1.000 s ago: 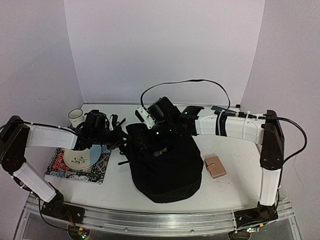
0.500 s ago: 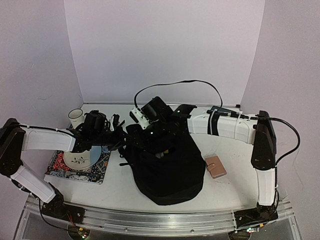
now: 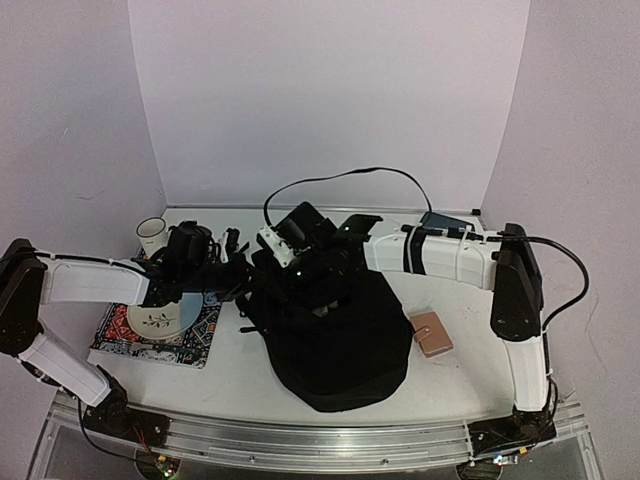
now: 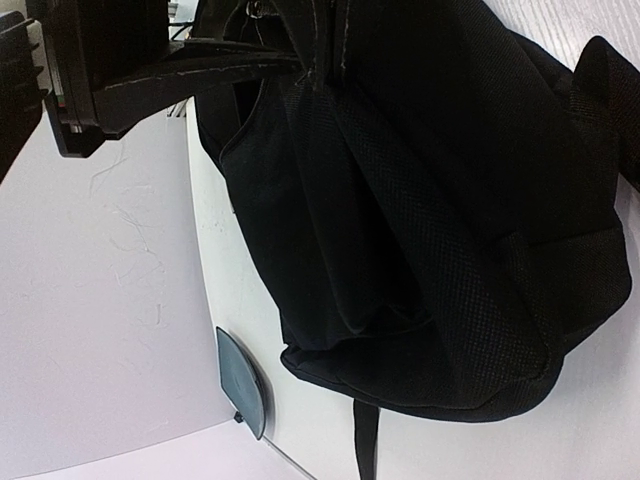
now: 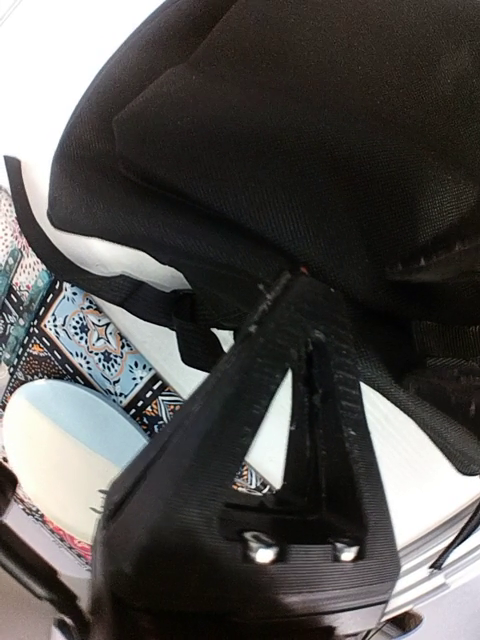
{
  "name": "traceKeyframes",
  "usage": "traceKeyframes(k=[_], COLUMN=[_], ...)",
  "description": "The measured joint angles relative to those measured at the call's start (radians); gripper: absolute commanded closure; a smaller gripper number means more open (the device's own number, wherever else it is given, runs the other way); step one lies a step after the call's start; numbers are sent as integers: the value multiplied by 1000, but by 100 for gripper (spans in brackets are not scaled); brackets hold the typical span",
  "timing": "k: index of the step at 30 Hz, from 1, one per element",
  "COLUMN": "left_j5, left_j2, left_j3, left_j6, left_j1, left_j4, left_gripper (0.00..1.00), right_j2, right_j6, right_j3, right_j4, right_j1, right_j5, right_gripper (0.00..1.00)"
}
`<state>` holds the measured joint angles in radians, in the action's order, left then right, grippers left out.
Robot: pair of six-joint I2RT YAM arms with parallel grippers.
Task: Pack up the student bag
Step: Hold the lower front pocket of the student bag, then grab the lower front pocket of the student bag.
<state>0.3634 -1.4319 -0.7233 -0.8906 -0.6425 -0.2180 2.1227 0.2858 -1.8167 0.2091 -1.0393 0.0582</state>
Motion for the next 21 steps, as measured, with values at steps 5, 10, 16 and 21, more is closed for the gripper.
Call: traceKeyframes(k=[5, 10, 16, 21], left_j5=[-2, -4, -17, -44], left_j2=[7, 7, 18, 23], left_j3=[7, 12, 31, 53], left_j6=[0, 1, 2, 2], left_j1=[-3, -4, -10, -10], left_j4=[-1, -3, -17, -27], left_gripper=[100, 100, 100, 100], right_j2=[0, -6, -52, -119], right_j6=[3, 11, 18, 31], right_j3=[0, 8, 51, 115], right_j4=[1, -2, -9, -15], right_j1=[0, 0, 0, 0], right_j5=[-3, -13, -26, -32], right_gripper=[91, 98, 100, 100])
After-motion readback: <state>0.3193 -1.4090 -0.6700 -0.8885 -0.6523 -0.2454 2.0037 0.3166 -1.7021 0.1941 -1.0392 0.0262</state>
